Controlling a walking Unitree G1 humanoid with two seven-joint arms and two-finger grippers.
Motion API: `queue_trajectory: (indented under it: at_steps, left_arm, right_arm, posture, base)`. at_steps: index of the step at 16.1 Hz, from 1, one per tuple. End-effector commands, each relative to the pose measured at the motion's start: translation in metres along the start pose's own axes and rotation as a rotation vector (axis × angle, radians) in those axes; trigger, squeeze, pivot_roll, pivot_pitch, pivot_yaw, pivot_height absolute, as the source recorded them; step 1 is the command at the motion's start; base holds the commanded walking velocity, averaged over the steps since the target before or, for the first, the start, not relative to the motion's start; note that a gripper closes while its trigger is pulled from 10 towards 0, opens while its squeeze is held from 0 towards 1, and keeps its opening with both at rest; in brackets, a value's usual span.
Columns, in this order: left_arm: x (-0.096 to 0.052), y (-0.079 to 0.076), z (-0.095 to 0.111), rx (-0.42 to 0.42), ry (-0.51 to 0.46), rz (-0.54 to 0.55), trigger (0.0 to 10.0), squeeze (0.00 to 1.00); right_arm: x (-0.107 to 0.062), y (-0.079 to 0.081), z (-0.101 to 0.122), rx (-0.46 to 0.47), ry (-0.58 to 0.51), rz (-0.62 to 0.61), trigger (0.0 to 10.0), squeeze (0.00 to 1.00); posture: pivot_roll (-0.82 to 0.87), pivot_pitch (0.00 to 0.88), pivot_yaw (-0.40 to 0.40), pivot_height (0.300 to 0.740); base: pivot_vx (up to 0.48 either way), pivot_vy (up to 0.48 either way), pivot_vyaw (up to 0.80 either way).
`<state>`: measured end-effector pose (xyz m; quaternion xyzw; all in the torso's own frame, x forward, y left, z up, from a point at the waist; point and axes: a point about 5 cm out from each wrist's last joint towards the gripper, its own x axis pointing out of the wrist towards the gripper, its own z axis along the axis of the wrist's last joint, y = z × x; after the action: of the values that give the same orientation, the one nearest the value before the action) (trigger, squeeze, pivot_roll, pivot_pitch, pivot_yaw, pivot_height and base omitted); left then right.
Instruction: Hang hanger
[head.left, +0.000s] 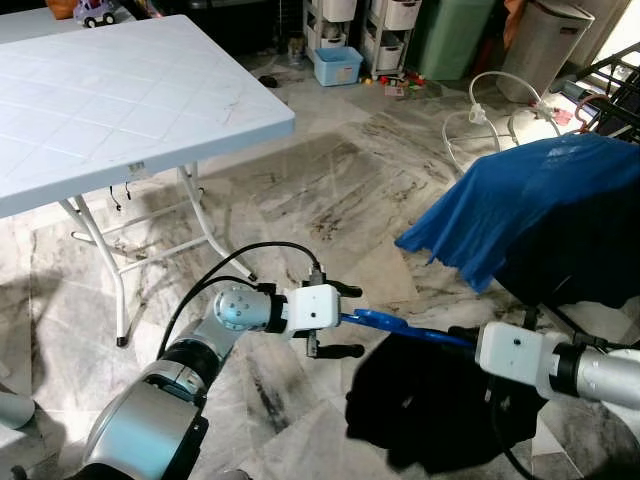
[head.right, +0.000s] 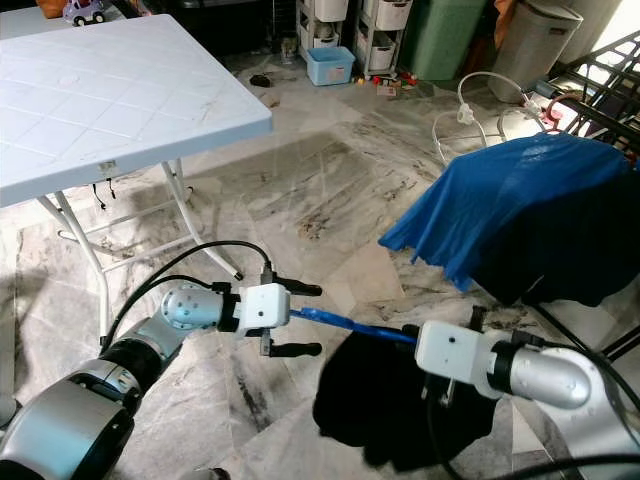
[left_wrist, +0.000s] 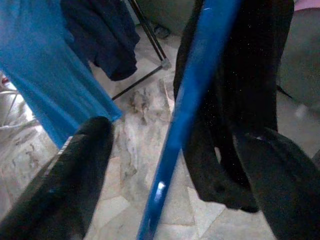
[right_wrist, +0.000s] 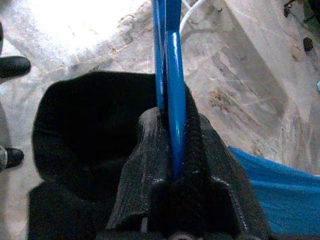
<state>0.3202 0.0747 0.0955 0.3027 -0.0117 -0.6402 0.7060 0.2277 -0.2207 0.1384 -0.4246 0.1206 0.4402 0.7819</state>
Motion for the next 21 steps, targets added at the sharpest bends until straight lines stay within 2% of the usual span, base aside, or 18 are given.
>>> queue_trajectory:
  at_steps: [1, 8, 14, 21]
  left_arm:
    - [0.0, 0.002, 0.001, 0.008, 0.021, -0.016, 0.0, 0.0]
    - [0.001, -0.005, -0.003, -0.004, 0.03, -0.066, 0.0, 0.0]
    - [0.001, 0.004, 0.003, 0.01, 0.015, -0.039, 0.0, 0.0]
    - [0.001, 0.006, 0.004, 0.004, 0.011, -0.04, 0.0, 0.0]
  right_arm:
    - [-0.009, -0.005, 0.01, -0.04, -0.032, 0.01, 10.0, 0.0]
    - [-0.019, -0.013, 0.019, -0.043, -0.056, -0.031, 10.0, 0.0]
    - [-0.016, -0.01, 0.019, -0.037, -0.057, -0.02, 10.0, 0.0]
    - [-0.014, -0.01, 0.02, -0.042, -0.067, -0.03, 10.0, 0.0]
  posture:
    - [-0.01, 0.076, -0.064, 0.74]
    - [-0.02, 0.076, -0.058, 0.74]
    - [-0.01, 0.08, -0.057, 0.74]
    - [-0.01, 0.082, -0.058, 0.74]
  base:
    - [0.0, 0.0, 0.0]
    - [0.0, 0.0, 0.0]
    - [0.0, 0.0, 0.0]
    - [0.0, 0.0, 0.0]
